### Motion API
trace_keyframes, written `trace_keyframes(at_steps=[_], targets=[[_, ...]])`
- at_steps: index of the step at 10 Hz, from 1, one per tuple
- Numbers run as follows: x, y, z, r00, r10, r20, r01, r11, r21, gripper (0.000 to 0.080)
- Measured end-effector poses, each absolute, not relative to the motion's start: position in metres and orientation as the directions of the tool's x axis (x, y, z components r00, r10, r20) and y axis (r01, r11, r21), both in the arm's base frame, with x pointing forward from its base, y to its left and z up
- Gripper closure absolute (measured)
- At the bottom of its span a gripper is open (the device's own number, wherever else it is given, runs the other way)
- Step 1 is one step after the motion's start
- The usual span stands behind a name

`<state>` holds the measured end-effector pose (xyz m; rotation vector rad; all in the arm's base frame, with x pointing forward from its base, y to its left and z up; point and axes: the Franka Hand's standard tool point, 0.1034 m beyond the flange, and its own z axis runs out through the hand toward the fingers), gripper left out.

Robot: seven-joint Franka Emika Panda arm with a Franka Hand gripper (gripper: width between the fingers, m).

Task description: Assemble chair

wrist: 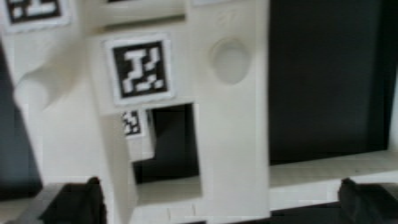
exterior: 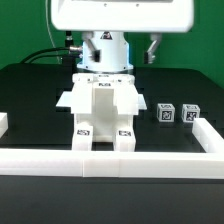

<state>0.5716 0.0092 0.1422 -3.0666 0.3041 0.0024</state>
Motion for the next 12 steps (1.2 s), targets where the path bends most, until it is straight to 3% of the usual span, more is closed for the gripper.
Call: trace_keyframes(at_steps=[2,3,6,9,12], targets=[[0.567,0.038,0.141,0.966,-0.258,-0.035,-0.260,-0.963,-0.069,0.0150],[0.566,0.045,0.134,0.963,-0.263,-0.057,-0.266,-0.963,-0.053,0.0150],[0.566,0.046,0.132,0.965,-0.256,-0.055,-0.259,-0.964,-0.053,0.0150],[0.546,0.107,0.132,0.948,-0.311,-0.063,-0.314,-0.948,-0.052,0.0150],[0.536,0.131,0.122,0.955,-0.293,-0.056,-0.296,-0.954,-0.050,0.0150]])
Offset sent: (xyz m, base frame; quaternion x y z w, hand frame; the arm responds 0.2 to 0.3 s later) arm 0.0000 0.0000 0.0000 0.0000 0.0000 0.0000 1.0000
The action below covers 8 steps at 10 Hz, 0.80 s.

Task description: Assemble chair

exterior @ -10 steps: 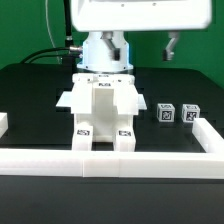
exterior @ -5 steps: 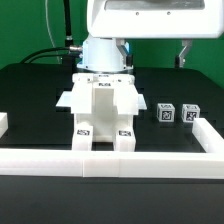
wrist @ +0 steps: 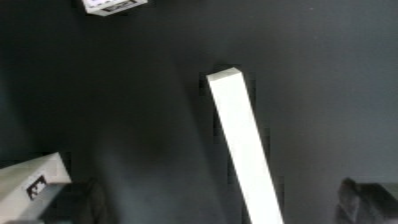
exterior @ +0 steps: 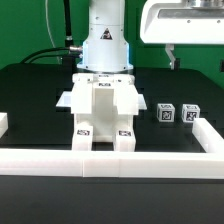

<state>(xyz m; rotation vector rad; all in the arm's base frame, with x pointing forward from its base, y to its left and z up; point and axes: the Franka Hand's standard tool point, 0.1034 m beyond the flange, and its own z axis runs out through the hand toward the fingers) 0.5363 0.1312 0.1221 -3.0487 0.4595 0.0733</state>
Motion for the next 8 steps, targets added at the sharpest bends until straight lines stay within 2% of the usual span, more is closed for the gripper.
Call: trace_keyframes(at_steps=[3,6,8], targets=[[0.540,0.130,0.122,0.982,-0.189,-0.022,-0.190,-0.980,-0.063,0.0150],[0.526,0.166,0.097,0.993,-0.094,0.077,-0.088,-0.993,-0.084,0.0150],[0.526,0.163,0.097,0.993,-0.100,0.067,-0.094,-0.992,-0.082,0.0150]])
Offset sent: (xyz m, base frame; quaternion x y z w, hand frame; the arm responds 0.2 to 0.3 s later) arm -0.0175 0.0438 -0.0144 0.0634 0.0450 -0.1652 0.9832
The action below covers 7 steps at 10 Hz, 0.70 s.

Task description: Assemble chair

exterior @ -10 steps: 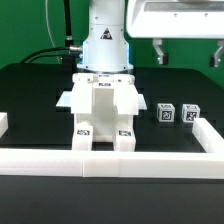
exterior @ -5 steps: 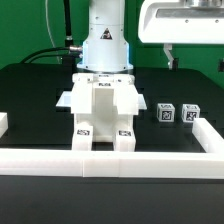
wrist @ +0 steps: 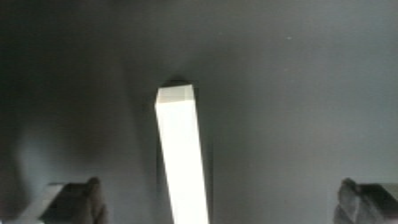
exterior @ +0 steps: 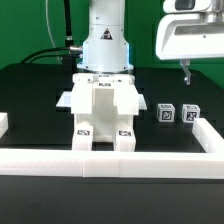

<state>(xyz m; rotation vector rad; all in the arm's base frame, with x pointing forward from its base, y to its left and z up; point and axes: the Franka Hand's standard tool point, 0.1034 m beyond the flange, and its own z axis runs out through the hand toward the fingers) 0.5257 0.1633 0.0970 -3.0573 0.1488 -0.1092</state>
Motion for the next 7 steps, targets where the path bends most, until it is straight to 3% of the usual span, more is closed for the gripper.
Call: trace_keyframes(at_steps=[3,7], targets=[[0.519,0.161,0.091,0.992,-0.095,0.083,-0.088,-0.993,-0.080,0.0150],[0.479,0.180,0.059,0.992,-0.064,0.109,-0.056,-0.996,-0.074,0.0150]])
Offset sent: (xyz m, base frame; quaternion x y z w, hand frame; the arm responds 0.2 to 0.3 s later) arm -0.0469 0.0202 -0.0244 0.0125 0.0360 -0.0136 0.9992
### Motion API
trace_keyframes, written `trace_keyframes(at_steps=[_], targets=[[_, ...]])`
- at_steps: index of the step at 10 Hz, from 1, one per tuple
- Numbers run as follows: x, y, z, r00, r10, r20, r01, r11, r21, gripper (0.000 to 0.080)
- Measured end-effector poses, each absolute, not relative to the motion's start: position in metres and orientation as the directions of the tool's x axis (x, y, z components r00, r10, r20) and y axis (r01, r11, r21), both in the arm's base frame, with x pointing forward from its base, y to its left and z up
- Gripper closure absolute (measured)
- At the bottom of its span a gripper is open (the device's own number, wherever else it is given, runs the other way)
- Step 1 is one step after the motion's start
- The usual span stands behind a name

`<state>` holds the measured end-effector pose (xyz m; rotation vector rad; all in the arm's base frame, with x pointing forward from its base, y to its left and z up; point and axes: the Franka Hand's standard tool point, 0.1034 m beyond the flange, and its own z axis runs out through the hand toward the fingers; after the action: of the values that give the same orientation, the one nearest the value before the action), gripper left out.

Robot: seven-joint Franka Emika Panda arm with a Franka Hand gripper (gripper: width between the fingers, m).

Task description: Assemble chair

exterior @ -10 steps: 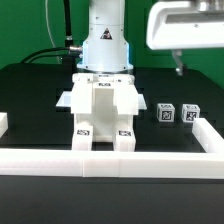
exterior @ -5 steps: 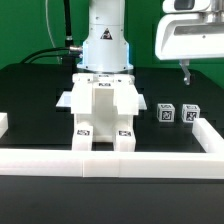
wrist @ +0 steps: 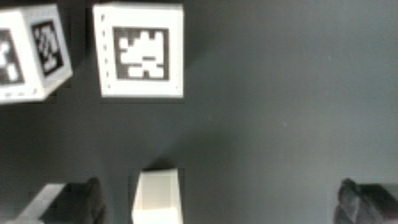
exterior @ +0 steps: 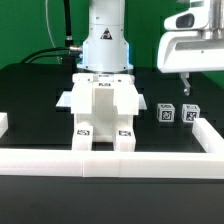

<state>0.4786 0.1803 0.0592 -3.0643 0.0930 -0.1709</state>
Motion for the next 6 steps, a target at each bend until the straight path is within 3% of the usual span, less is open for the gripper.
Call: trace_keyframes(at_steps=[3,6], targets=[[0.474,0.182,0.056,0.995,-0.048,0.085,-0.043,-0.997,-0.067,0.0150],[0.472,0.164,0.050,0.999,0.008,-0.045,0.006,-0.999,-0.048,0.0150]])
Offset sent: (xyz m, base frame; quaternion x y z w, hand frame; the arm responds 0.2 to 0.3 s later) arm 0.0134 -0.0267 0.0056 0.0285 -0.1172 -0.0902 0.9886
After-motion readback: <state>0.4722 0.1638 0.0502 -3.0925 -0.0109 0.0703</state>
